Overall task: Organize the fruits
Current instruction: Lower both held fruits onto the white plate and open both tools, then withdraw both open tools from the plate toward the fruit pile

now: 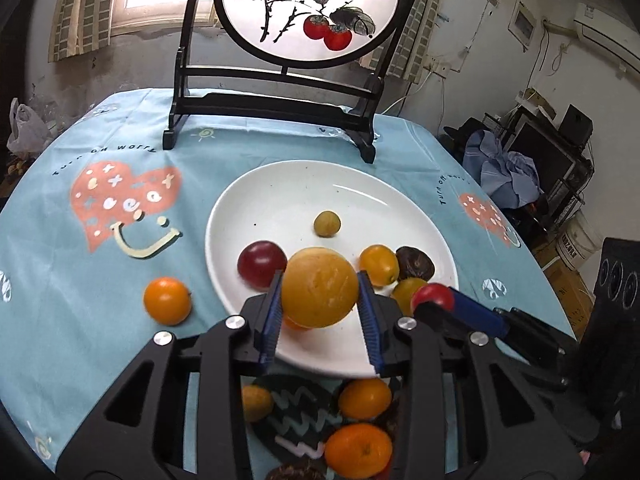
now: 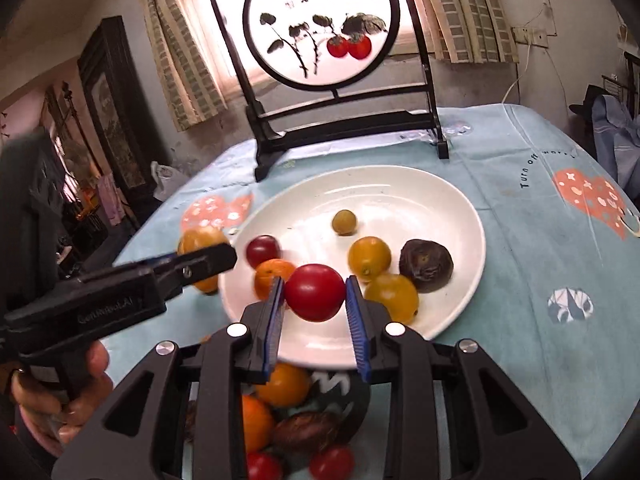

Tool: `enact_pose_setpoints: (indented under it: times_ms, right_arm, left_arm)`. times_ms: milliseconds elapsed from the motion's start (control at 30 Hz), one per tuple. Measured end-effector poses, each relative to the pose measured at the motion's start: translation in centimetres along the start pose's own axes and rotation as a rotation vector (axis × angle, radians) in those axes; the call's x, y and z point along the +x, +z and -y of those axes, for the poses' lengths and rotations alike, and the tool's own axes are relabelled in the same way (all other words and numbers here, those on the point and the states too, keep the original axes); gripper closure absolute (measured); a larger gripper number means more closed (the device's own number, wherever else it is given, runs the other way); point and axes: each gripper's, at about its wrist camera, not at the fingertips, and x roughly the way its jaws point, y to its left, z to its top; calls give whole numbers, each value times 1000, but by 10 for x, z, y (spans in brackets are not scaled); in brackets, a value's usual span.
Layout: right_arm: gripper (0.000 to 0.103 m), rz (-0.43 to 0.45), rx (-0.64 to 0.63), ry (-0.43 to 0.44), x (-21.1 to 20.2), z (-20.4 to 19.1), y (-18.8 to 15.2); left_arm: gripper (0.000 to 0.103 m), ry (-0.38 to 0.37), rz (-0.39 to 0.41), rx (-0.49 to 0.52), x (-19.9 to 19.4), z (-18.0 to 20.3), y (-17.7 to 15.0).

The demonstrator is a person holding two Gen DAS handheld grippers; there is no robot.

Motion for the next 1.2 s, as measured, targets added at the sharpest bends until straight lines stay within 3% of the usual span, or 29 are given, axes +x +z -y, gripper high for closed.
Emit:
enact_pose_setpoints:
  times_ms: [133,167,200,233,300,400,467,600,733,800,933,1200]
  right_arm:
    - [72,-7,-20,-11,9,4,2]
    - [67,-6,-25,-21,7,5,2]
    - [53,-6,-22,-26,4,5,2]
    - [48,8,-16,-24,-2,6,2]
    - [44,51,-21,0,-18,5,3]
    - [44,61,-58,14,-35,0,1]
    - [44,48,-71,23,-41,-2,-4]
    - [44,-51,-81,59,-42,-8,-20]
    - [44,-109,-134,116,-56,-26,-46]
    - [44,-133,-172,138,-60,-36,-58]
    - [44,-176,-241,123,-57,-51,-73]
    - [44,-246,-285,104,-40,-56,-83]
  left_arm:
    - [66,41,-36,7,32,4,13]
    - [65,53,-45,1,35,4,14]
    - [49,57,-47,-6,34,3,14]
    - [31,56,-32,-7,27,2,14]
    - [19,88,29,14,5,4,15]
    - [15,110,69,22,-26,-2,12]
    - [7,120,92,8,-42,-13,0]
    - [6,237,85,-9,-53,-39,-35]
    - [7,213,10,-85,-58,-65,-62]
    - [7,218,17,-96,-62,-70,-67]
    - [7,306,49,-55,-67,-66,-70]
    - [7,312,39,-18,-65,-59,-71]
